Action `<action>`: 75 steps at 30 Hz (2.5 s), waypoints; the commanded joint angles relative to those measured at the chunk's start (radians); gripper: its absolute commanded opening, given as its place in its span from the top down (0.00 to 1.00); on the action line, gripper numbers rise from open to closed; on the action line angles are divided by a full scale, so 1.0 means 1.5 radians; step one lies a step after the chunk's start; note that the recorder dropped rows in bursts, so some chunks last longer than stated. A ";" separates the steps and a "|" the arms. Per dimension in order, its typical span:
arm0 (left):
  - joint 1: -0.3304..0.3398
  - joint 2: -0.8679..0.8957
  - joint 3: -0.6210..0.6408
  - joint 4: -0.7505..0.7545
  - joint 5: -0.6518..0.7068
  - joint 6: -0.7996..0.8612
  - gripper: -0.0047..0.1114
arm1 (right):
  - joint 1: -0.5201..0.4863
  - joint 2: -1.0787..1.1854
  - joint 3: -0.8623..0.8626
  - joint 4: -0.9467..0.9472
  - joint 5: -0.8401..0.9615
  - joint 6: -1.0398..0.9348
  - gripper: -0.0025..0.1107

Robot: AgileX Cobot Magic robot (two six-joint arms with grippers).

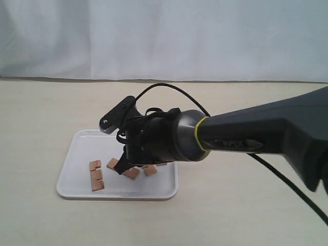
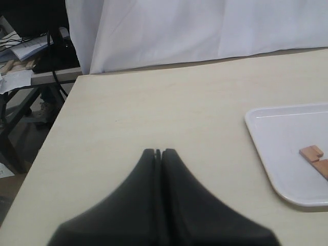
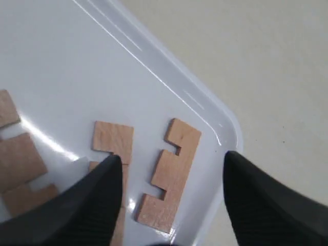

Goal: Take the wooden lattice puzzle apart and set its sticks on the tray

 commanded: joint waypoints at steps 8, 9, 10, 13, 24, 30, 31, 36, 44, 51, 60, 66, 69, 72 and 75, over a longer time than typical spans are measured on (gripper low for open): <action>0.000 -0.001 0.002 -0.001 -0.007 -0.004 0.96 | 0.054 -0.128 0.001 0.212 0.084 -0.191 0.90; 0.000 -0.001 0.002 -0.001 -0.007 -0.004 0.96 | 0.055 -0.138 0.013 0.221 0.085 -0.191 0.94; 0.000 -0.001 0.002 -0.001 -0.007 -0.004 0.96 | 0.055 -0.146 0.027 0.229 0.075 -0.191 0.94; 0.000 -0.001 0.002 -0.001 -0.007 -0.004 0.96 | 0.053 -0.170 0.097 0.276 0.011 -0.191 0.94; 0.000 -0.001 0.002 -0.001 -0.007 -0.004 0.96 | -0.164 -0.308 0.257 0.738 0.031 -0.538 0.94; 0.000 -0.001 0.002 -0.001 -0.006 -0.004 0.96 | -0.345 -0.485 0.401 0.678 -0.002 -0.507 0.94; 0.000 -0.001 0.002 -0.001 -0.006 -0.004 0.96 | -0.374 -0.517 0.418 0.665 -0.002 -0.502 0.94; 0.000 -0.001 0.002 -0.001 -0.006 -0.004 0.96 | -0.548 -0.657 0.480 0.555 -0.005 -0.500 0.94; 0.000 -0.001 0.002 -0.001 -0.006 -0.004 0.96 | -0.642 -0.839 0.575 0.588 -0.152 -0.421 0.94; 0.000 -0.001 0.002 -0.001 -0.006 -0.004 0.96 | -0.582 -1.046 0.666 0.588 -0.230 -0.457 0.94; 0.000 -0.001 0.002 -0.001 -0.006 -0.004 0.96 | -0.433 -1.221 0.701 0.602 -0.180 -0.467 0.94; 0.000 -0.001 0.002 -0.001 -0.006 -0.004 0.96 | -0.355 -1.281 0.698 0.596 -0.178 -0.467 0.94; 0.000 -0.001 0.002 -0.001 -0.006 -0.004 0.96 | -0.356 -1.364 0.691 0.595 -0.174 -0.467 0.94; 0.000 -0.001 0.002 -0.001 -0.006 -0.004 0.96 | -0.358 -1.415 0.694 0.486 -0.164 -0.354 0.94; 0.000 -0.001 0.002 -0.001 -0.006 -0.004 0.96 | -0.359 -1.415 0.696 0.177 -0.030 0.031 0.94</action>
